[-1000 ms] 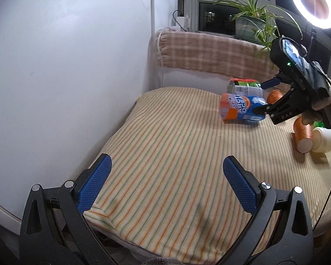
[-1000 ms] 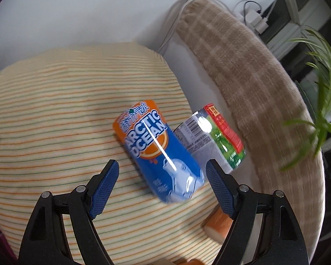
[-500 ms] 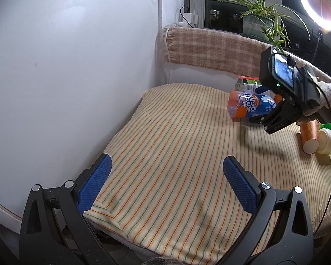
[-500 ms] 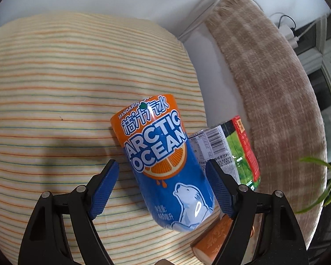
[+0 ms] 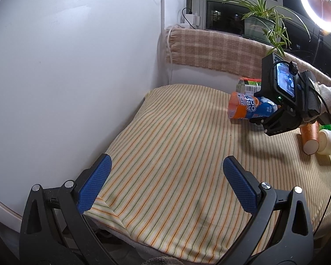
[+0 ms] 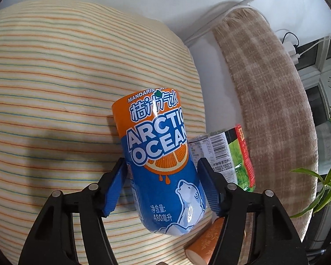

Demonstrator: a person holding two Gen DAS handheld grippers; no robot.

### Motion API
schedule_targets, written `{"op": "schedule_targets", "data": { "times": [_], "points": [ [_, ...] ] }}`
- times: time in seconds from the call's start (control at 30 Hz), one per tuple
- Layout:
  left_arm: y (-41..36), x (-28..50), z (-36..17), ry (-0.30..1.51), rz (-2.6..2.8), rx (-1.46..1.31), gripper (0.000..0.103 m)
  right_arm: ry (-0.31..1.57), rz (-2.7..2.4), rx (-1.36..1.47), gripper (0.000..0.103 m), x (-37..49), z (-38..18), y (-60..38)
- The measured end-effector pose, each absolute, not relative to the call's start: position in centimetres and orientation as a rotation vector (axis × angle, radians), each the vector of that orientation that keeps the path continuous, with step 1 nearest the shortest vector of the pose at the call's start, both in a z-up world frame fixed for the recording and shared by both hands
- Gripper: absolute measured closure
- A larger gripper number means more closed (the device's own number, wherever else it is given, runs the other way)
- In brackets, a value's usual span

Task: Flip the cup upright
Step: 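Lift the bottle with the right gripper and tilt it upright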

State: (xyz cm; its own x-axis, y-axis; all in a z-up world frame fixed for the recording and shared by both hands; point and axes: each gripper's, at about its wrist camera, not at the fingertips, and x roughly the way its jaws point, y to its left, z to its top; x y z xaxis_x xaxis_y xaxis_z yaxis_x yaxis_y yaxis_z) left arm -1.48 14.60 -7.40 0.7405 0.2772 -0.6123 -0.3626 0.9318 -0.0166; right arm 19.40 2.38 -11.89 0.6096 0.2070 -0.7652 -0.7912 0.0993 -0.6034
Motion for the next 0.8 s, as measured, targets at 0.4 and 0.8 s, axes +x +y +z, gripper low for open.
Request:
{"op": "schedule_targets", "data": {
  "times": [0.4,0.8],
  "points": [
    [14.0,-2.8,-6.7,0.622,0.334,-0.14,0.0,0.585,0.833,-1.147,0.042,16.0,-9.0,1.4],
    [12.8,-4.2,-6.1,0.595,0.293,-0.133,0.0,0.628,0.905,-0.836,0.042,12.3,-4.9,-1.6]
  ]
}}
